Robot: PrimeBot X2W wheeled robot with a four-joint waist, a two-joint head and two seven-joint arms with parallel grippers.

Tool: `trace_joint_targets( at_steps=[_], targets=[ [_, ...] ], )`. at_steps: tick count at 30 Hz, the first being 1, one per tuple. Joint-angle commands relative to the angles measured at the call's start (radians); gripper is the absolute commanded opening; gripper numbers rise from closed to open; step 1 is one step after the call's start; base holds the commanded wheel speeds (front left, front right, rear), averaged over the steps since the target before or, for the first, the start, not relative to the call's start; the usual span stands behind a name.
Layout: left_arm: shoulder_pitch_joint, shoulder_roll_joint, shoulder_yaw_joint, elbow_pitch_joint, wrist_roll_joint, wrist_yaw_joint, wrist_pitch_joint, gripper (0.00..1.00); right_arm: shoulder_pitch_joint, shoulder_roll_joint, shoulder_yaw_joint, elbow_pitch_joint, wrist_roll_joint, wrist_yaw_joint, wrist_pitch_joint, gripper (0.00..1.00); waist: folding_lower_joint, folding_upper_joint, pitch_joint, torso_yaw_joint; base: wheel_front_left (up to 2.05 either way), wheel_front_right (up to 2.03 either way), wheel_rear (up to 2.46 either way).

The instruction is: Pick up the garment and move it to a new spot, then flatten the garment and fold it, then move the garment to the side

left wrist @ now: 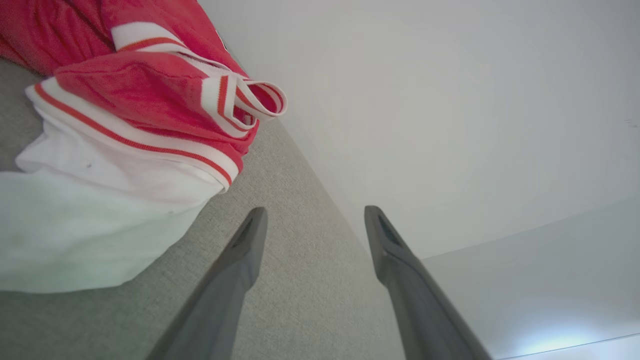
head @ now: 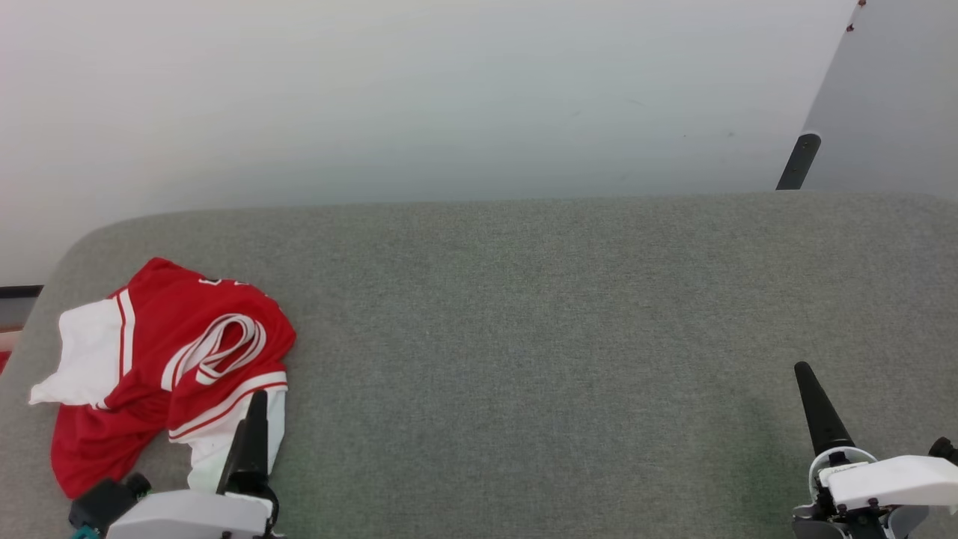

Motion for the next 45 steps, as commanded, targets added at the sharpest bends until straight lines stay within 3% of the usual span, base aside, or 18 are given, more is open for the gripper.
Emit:
trace_joint_targets(
  at_steps=[1,24,45],
  targets=[
    [-0.003,0.009,0.003,-0.015,0.054,0.004,-0.01,1.0,-0.029,-0.012,0.008,-0.006,-0.047,0.0,-0.012,1.0,0.0,0.0,-0.001,0.0,0.0,0.0,0.0],
    [0.016,0.03,-0.002,-0.031,0.47,-0.001,-0.087,1.0,-0.051,-0.048,0.053,0.007,-0.435,0.001,-0.092,1.0,0.0,0.0,-0.004,0.0,0.0,0.0,0.0],
    [0.03,0.041,-0.009,-0.028,0.694,-0.011,-0.143,1.0,-0.062,-0.065,0.065,0.015,-0.673,0.001,-0.15,1.0,0.0,0.0,-0.008,0.005,0.0,0.0,0.0]
  ],
)
